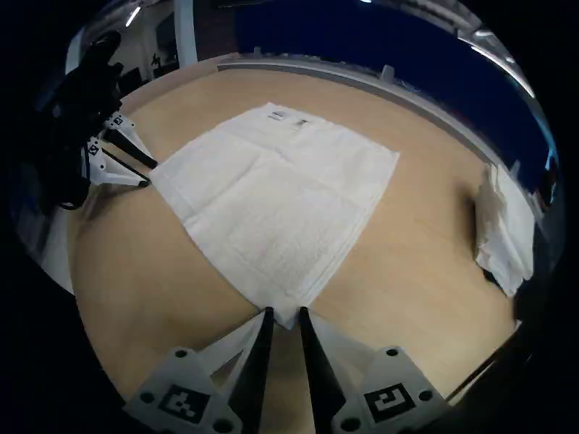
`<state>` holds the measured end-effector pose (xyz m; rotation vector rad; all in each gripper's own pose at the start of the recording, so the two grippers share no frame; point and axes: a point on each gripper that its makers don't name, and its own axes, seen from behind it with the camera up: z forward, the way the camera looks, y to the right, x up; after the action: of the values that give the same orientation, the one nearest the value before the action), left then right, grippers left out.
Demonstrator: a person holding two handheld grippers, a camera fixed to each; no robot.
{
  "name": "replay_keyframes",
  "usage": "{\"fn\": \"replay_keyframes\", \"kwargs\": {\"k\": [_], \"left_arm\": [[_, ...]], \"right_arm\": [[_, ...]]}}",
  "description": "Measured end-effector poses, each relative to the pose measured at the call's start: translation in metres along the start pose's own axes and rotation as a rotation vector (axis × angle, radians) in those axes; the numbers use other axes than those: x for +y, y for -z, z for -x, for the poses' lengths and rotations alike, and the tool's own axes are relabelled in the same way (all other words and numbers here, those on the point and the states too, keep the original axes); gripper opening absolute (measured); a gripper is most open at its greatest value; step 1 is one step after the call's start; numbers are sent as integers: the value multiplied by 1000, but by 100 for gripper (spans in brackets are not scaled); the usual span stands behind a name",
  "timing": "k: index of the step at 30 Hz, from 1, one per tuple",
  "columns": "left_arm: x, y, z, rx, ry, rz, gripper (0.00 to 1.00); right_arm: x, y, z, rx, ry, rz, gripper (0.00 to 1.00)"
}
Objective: Fold towel
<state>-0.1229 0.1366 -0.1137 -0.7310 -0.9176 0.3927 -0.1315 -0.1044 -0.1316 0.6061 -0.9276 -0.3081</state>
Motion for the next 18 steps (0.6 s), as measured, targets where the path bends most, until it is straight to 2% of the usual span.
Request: {"fn": "replay_keyframes", "kwargs": {"k": [3, 9, 18], "left_arm": [[0, -1, 0, -3, 2, -3, 35], [-2, -1, 1, -3, 9, -18, 12], [-3, -1, 2, 5, 7, -24, 8]], "right_arm": [[0, 0, 0, -1, 3, 1, 26], [0, 1, 1, -6, 6, 2, 23], [-2, 4, 0, -13, -9, -14, 13]]}}
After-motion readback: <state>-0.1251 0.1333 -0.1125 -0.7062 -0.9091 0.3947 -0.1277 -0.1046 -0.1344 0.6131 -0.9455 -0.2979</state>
